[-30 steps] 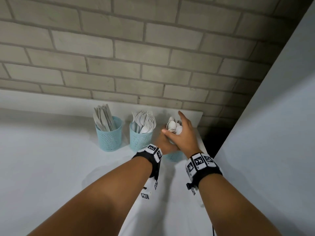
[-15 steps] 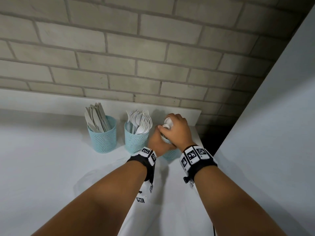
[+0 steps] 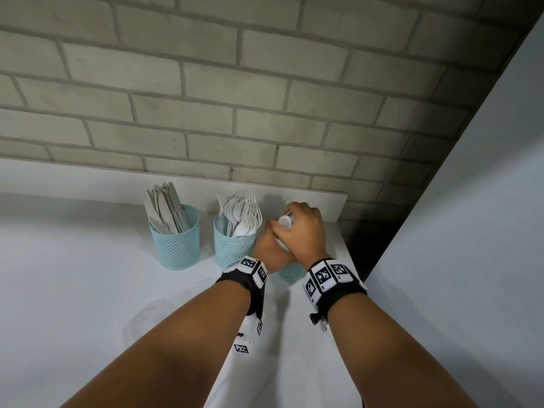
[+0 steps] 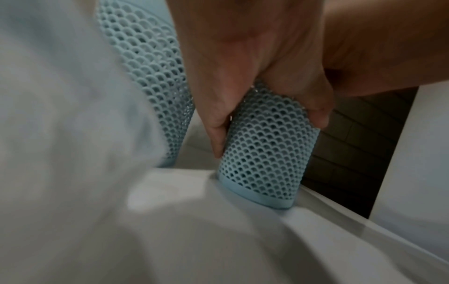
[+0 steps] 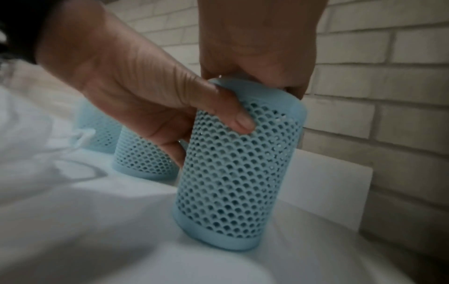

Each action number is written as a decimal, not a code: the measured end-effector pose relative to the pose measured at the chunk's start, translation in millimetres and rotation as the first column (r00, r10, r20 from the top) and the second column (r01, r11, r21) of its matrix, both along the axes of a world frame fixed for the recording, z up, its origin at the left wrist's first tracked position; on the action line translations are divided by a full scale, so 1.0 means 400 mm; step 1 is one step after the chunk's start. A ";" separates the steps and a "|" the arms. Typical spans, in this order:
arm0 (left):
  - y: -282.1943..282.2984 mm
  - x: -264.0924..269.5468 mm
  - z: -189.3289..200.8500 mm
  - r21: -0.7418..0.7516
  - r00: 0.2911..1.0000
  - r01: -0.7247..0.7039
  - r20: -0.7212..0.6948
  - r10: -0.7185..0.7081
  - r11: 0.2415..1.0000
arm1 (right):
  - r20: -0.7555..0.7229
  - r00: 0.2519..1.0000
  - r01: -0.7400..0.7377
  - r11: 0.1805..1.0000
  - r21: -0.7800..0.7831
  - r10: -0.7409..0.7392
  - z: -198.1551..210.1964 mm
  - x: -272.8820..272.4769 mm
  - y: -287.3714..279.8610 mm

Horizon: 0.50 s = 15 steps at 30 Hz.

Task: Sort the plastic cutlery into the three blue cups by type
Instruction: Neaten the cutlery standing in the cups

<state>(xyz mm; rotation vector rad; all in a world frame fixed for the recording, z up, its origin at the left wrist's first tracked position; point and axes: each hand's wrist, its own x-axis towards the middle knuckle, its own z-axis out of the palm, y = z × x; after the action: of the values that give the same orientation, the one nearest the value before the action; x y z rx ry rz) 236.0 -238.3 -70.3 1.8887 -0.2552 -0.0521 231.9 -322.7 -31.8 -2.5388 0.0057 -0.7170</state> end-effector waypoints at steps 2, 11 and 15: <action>0.001 0.003 -0.002 -0.011 1.000 0.010 0.001 -0.010 1.000 | 0.022 0.998 -0.059 0.997 0.056 0.058 0.001 0.002 0.006; 0.002 0.002 -0.009 -0.052 0.999 0.015 -0.039 -0.017 0.999 | 0.094 0.995 -0.071 0.924 0.377 0.039 -0.024 -0.029 -0.039; 0.006 0.004 -0.009 -0.024 0.999 0.025 -0.046 -0.027 0.999 | 0.030 0.999 0.026 0.930 0.367 -0.039 -0.005 -0.007 -0.050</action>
<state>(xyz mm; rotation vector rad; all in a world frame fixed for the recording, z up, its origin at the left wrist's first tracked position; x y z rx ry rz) 237.5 -235.9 -73.9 1.8585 -0.2478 -0.1097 229.1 -342.9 -33.8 -2.1715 0.1559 -0.7019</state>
